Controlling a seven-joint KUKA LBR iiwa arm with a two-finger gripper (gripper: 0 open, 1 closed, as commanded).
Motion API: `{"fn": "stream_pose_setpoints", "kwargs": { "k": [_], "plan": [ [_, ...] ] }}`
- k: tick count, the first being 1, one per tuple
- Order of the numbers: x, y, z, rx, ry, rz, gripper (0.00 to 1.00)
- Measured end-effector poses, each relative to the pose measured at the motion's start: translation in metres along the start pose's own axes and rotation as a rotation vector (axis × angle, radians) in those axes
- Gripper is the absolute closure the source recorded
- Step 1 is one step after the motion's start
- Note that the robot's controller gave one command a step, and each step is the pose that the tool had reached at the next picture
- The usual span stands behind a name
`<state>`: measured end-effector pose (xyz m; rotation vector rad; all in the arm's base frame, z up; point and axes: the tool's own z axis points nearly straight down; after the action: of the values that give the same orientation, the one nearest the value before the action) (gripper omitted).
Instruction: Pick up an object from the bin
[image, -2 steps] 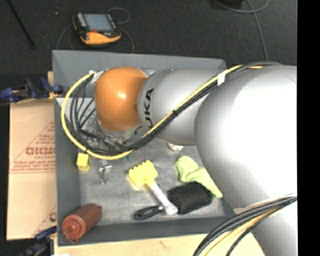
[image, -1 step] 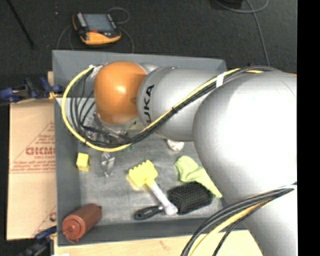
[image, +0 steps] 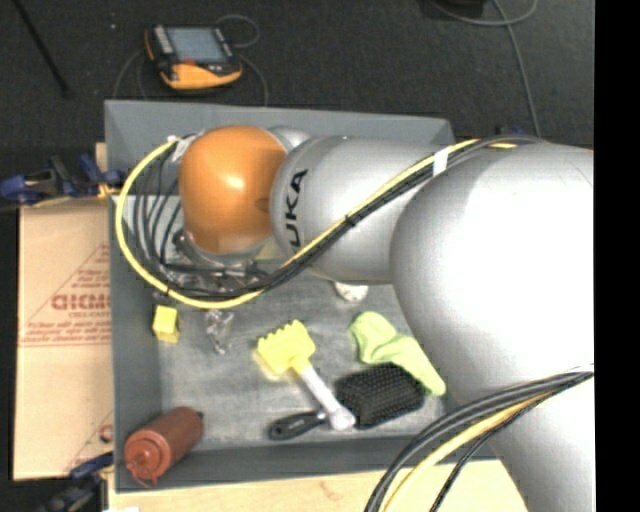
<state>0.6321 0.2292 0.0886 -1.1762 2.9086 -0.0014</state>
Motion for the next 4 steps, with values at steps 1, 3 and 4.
{"fn": "stream_pose_setpoints", "kwargs": {
  "k": [1,3,4],
  "plan": [
    [0.012,0.005,-0.011,-0.002,0.001,-0.414,0.00],
    [0.008,0.011,-0.009,-0.003,-0.001,-0.152,0.00],
    [0.030,0.038,0.007,0.001,-0.002,-0.433,0.00]
  ]
}}
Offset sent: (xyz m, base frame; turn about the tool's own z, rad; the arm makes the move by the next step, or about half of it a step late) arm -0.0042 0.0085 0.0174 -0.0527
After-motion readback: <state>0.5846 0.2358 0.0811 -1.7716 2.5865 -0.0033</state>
